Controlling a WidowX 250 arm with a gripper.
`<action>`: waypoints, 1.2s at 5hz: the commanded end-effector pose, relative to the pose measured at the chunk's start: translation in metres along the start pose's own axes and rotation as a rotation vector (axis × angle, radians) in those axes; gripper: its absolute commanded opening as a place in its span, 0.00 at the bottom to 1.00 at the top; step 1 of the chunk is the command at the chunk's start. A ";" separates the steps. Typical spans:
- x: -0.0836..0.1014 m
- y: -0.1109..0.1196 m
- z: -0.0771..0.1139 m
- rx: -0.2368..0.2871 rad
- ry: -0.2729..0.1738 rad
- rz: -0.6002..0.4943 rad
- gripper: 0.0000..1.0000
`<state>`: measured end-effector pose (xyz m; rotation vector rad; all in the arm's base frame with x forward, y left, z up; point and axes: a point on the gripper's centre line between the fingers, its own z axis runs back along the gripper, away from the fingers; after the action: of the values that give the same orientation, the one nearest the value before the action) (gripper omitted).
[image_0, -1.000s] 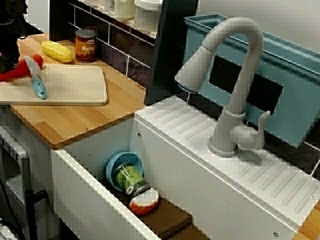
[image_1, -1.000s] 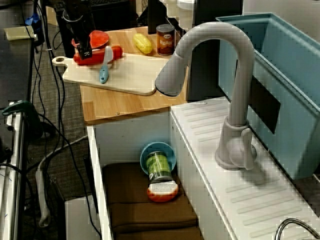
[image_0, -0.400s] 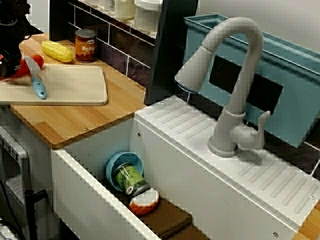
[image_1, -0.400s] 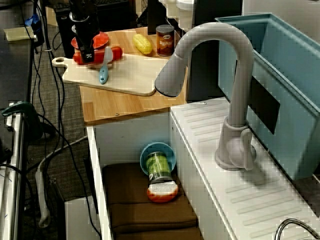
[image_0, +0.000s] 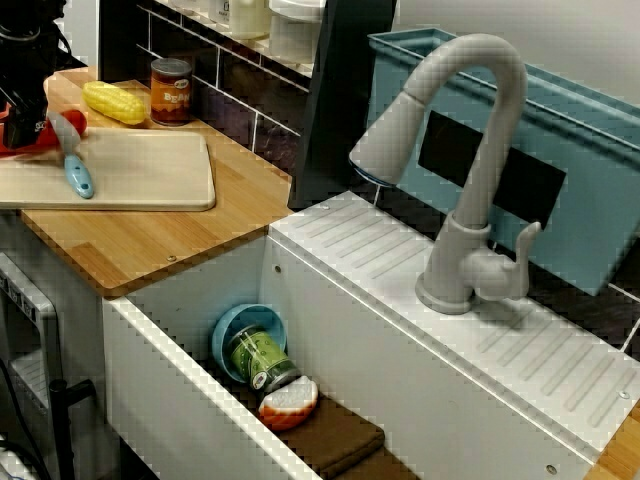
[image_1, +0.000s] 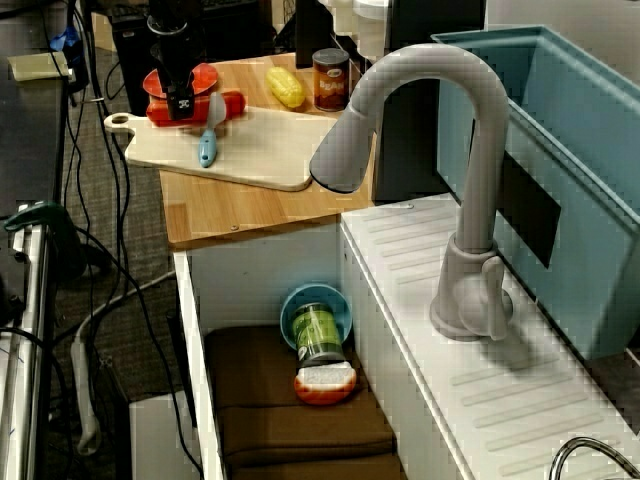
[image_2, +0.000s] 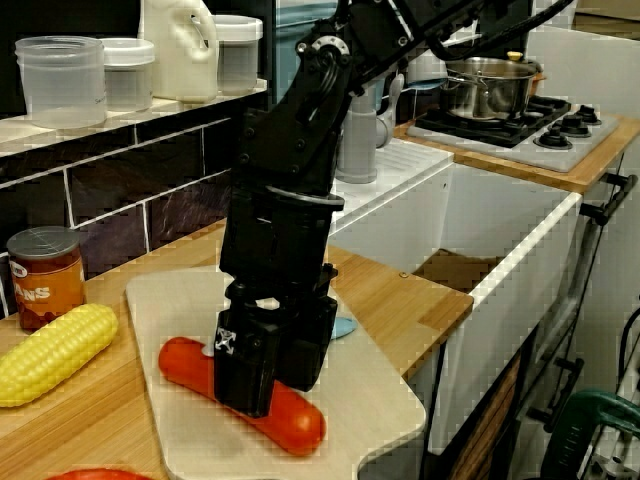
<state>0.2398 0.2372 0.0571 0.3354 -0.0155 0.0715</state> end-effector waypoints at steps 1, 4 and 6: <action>0.004 0.016 0.011 0.011 -0.024 0.003 1.00; 0.008 0.011 0.004 0.020 0.011 0.006 1.00; 0.013 0.013 0.002 0.015 0.031 0.002 1.00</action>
<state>0.2434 0.2430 0.0499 0.3175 0.0516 0.0718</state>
